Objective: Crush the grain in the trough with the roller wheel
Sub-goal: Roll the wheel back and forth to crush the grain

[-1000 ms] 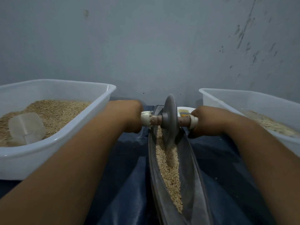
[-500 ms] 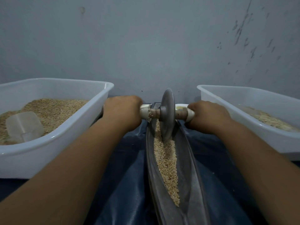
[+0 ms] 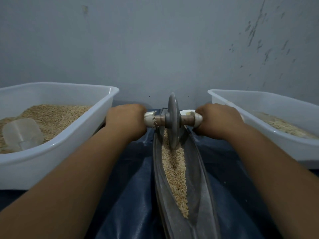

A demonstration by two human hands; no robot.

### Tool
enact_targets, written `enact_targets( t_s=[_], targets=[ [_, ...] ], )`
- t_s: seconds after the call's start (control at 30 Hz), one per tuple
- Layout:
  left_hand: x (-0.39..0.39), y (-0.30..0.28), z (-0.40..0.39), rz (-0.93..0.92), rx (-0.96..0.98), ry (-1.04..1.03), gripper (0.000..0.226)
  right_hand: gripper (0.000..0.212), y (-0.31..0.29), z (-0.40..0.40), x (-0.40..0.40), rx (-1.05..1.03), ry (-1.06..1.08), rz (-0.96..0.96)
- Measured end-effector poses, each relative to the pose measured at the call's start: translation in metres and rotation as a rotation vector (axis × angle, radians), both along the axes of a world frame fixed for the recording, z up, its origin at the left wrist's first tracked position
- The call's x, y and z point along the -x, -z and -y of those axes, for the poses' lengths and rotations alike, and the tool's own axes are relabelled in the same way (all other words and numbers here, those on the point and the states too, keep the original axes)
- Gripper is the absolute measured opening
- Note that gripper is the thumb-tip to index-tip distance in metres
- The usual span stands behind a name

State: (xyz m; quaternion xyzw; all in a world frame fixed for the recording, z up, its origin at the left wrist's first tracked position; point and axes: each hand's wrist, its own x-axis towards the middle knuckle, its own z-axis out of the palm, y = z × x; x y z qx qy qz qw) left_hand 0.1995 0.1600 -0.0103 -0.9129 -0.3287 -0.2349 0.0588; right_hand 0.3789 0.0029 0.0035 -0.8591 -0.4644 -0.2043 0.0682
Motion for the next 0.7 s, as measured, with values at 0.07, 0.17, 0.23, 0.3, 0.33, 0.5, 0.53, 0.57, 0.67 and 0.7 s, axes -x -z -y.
enact_targets(
  t_s=[0.07, 0.17, 0.23, 0.3, 0.33, 0.5, 0.53, 0.57, 0.67, 0.7],
  targets=[
    [-0.001, -0.002, -0.001, -0.025, 0.002, 0.001, 0.013, 0.016, 0.001, 0.000, -0.002, 0.028, -0.004, -0.025],
    [-0.001, -0.005, -0.001, -0.070, 0.039, 0.009, 0.014, 0.017, 0.002, -0.001, -0.006, 0.063, -0.017, -0.044],
    [0.000, -0.007, 0.001, -0.094, 0.039, 0.007, 0.014, 0.019, 0.004, -0.001, -0.007, 0.073, -0.018, -0.069],
    [0.001, -0.009, 0.006, -0.109, 0.010, 0.001, 0.016, 0.023, 0.007, 0.003, -0.007, 0.093, -0.016, -0.123],
    [0.002, -0.009, 0.010, -0.113, -0.011, 0.000, 0.017, 0.024, 0.008, 0.006, -0.005, 0.109, -0.020, -0.147],
    [0.019, -0.006, 0.029, -0.136, -0.060, -0.016, 0.016, 0.024, 0.012, 0.026, 0.014, 0.128, -0.020, -0.158],
    [0.024, -0.005, 0.032, -0.142, -0.053, -0.014, 0.016, 0.023, 0.012, 0.031, 0.019, 0.122, -0.015, -0.141],
    [0.030, -0.004, 0.035, -0.151, -0.042, -0.011, 0.015, 0.022, 0.012, 0.036, 0.025, 0.121, -0.010, -0.135],
    [0.046, -0.005, 0.049, -0.182, 0.005, 0.011, 0.013, 0.019, 0.009, 0.052, 0.042, 0.157, -0.009, -0.167],
    [0.052, -0.006, 0.054, -0.195, 0.019, 0.013, 0.013, 0.020, 0.008, 0.057, 0.048, 0.172, -0.013, -0.182]
  ],
)
